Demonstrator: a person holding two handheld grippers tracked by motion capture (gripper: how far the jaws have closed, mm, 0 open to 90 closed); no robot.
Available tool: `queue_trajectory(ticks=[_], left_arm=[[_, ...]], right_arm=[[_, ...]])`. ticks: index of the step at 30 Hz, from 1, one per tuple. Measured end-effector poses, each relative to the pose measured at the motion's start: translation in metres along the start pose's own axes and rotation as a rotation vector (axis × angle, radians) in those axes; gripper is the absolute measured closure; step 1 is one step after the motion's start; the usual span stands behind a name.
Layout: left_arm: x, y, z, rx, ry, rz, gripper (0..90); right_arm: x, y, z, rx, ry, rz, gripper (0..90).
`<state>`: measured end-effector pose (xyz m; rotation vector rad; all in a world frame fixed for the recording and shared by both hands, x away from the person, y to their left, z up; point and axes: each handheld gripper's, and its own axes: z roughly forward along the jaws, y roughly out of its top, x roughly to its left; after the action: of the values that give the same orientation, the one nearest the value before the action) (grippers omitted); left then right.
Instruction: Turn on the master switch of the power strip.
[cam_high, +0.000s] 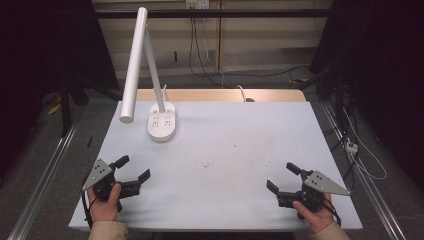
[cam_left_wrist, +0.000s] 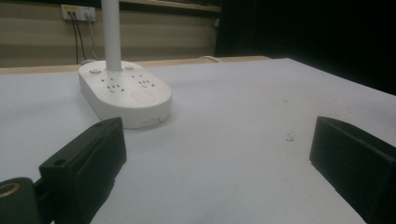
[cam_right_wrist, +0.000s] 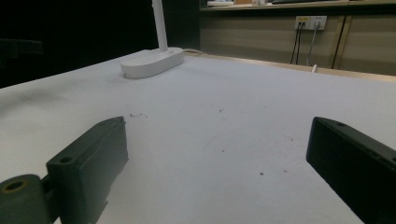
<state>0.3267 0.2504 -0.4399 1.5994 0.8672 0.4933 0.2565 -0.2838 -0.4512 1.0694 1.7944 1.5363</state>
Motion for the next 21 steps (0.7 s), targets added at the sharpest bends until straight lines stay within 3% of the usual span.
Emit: queue_trajectory(ticks=[6,11,17,21], left_arm=[[0.000,0.006,0.007,0.003,-0.005,0.008,3.3],[0.003,0.010,0.018,0.008,0.001,-0.021,3.3],[0.006,0.014,0.028,0.022,-0.001,-0.027,3.1],[0.009,0.019,0.036,0.032,0.019,-0.030,3.4]], right_arm=[[0.000,0.000,-0.001,0.000,-0.006,0.001,5.3],[-0.001,0.000,-0.003,0.000,-0.008,-0.007,5.3],[-0.002,0.001,-0.006,0.003,-0.010,-0.009,5.6],[-0.001,0.001,-0.006,0.000,-0.011,-0.006,5.8]])
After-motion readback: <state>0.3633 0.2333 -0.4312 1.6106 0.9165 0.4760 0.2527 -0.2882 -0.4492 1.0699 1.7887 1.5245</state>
